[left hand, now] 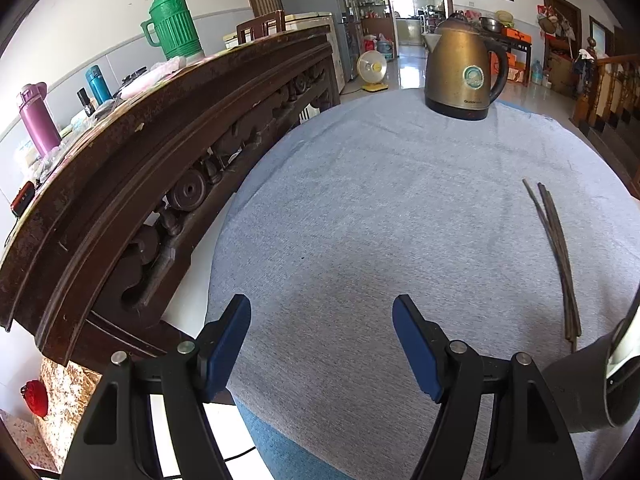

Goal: Organize utensils

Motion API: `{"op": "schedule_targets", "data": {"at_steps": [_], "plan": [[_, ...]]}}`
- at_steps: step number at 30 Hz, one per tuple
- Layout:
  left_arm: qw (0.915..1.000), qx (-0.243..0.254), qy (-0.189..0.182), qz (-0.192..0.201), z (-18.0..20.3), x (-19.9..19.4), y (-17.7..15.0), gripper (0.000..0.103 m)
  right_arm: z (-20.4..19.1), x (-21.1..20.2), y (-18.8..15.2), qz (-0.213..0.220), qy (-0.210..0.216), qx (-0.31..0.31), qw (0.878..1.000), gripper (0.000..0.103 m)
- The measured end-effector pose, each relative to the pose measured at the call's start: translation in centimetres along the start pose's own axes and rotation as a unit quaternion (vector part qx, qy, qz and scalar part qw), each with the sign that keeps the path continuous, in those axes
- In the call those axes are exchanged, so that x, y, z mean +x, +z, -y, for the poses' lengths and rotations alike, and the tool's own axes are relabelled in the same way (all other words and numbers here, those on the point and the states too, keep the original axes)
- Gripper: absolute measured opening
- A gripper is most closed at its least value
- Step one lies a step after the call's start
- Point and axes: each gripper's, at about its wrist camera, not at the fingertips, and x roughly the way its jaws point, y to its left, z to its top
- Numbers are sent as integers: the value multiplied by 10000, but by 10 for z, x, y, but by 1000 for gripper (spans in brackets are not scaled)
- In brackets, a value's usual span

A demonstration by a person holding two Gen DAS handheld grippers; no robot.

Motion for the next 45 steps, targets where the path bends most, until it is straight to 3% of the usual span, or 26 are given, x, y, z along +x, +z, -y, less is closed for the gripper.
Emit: {"op": "schedule_targets", "data": {"at_steps": [6,11,24,35,45], "plan": [[10000,61,-22,13,2,12,7,74,1,20,1,-191,-22,-50,9998,52],[9994,229,-89,259,6,18,25,74,2,44,17,-406,85,-43,9991,51],[9953,734,-402,483,39,45,77,74,-25,139,61,-1310,328,-109,9908,51],[9927,942,-609,432,66,61,105,74,-53,198,58,-1799,77,-516,9823,36],[9926,1011,-543,394,78,69,112,74,-66,232,50,-2235,-580,-1023,9676,27]]}}
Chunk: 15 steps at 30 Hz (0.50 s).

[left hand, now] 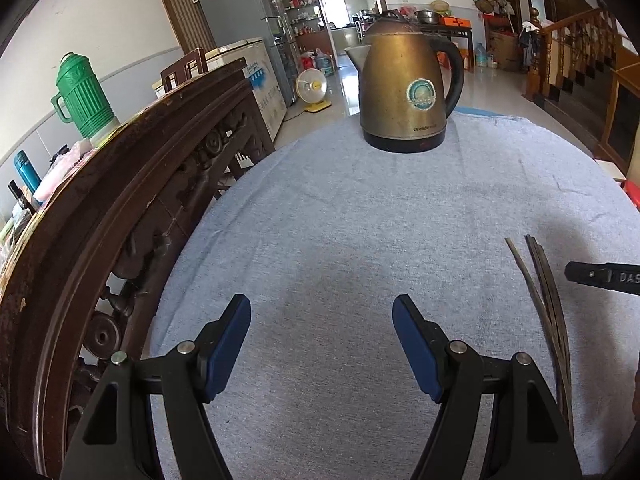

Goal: Organize utensils

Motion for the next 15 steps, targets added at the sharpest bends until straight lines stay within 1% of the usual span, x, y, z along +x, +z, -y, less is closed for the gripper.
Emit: {"op": "schedule_targets", "data": {"at_steps": [4,8,15], "plan": [[10000,7,-13,-12,3,-1,0,74,-9,14,-3,-145,-266,-220,9993,20],[10000,9,15,21,4,-3,2,74,-16,24,-9,-234,-406,-411,9981,14],[10000,-3,-2,91,9,-1,5,74,-28,28,-10,-136,-597,-692,9957,11]]}}
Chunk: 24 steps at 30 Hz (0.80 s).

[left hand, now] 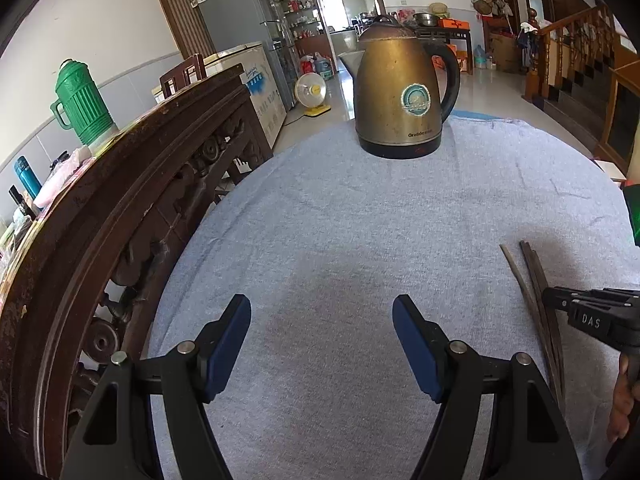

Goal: Organize utensils

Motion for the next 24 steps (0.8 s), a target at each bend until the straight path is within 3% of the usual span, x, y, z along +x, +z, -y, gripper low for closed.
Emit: {"op": "schedule_targets", "data": {"at_steps": [5,11,14,16,19,22,24], "plan": [[10000,52,-9,-63,6,8,0,74,5,-3,-1,45,-39,-78,10000,3],[9999,71,-108,-103,15,18,3,74,26,-9,-2,28,-93,126,9999,2],[9996,36,-224,-144,20,26,6,74,36,-13,0,22,4,268,9996,2],[9990,6,-373,-227,24,32,8,74,41,-17,3,7,313,354,9989,2],[9980,-15,-535,-326,32,41,10,74,48,-20,9,-80,658,553,9963,4],[9977,8,-575,-370,39,47,10,74,47,-17,15,-189,770,484,9957,20],[9971,17,-645,-408,42,49,9,74,44,-14,17,-204,734,412,9962,21]]}}
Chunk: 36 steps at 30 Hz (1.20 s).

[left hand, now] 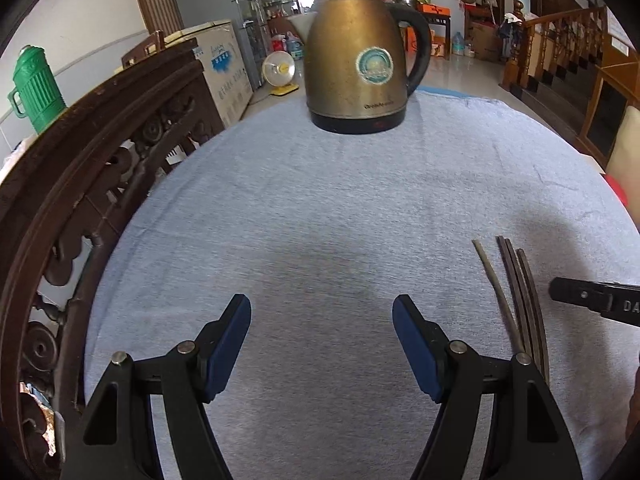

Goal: Organize utensils

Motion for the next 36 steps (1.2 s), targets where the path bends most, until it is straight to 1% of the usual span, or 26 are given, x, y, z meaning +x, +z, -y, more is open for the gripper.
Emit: {"op": "schedule_targets", "data": {"at_steps": [3,6,7,10,13,15,17,18,20,22,27,28,33,34,35,36], "plan": [[9999,7,-84,-57,6,6,0,74,-6,9,4,-75,13,-25,10000,21],[9998,12,-142,-103,10,10,1,74,-8,19,8,-14,-251,-60,9997,21],[9998,17,-147,-100,11,11,1,74,-9,21,10,84,-269,-50,9996,21],[9997,9,-200,-130,16,14,5,74,-16,24,15,157,-451,-159,9987,21],[9995,-6,-274,-150,22,17,9,74,-28,30,18,182,-772,-493,9956,16],[9994,28,-323,-156,30,18,11,74,-30,31,18,130,-876,-702,9936,12],[9991,56,-384,-161,37,20,13,74,-26,26,18,132,-1070,-757,9913,9],[9990,64,-420,-166,40,21,14,74,-23,23,18,144,-1196,-764,9898,8],[9985,73,-507,-212,50,25,15,74,-12,17,17,142,-1289,-698,9891,8],[9979,93,-588,-265,59,29,17,74,-2,11,14,123,-1251,-597,9903,8],[9962,141,-757,-399,81,42,25,74,9,7,12,82,-948,-423,9946,10],[9958,134,-796,-431,84,44,26,74,11,7,14,69,-910,-412,9950,11],[9929,19,-985,-671,92,61,30,74,16,6,15,-2,-793,-442,9959,12],[9924,-2,-995,-730,93,66,31,74,18,6,16,-22,-750,-429,9963,12],[9929,12,-962,-696,94,68,31,74,20,5,16,-35,-701,-407,9967,12],[9935,83,-929,-650,97,68,32,71,22,5,17,-42,-668,-390,9970,12]]}}
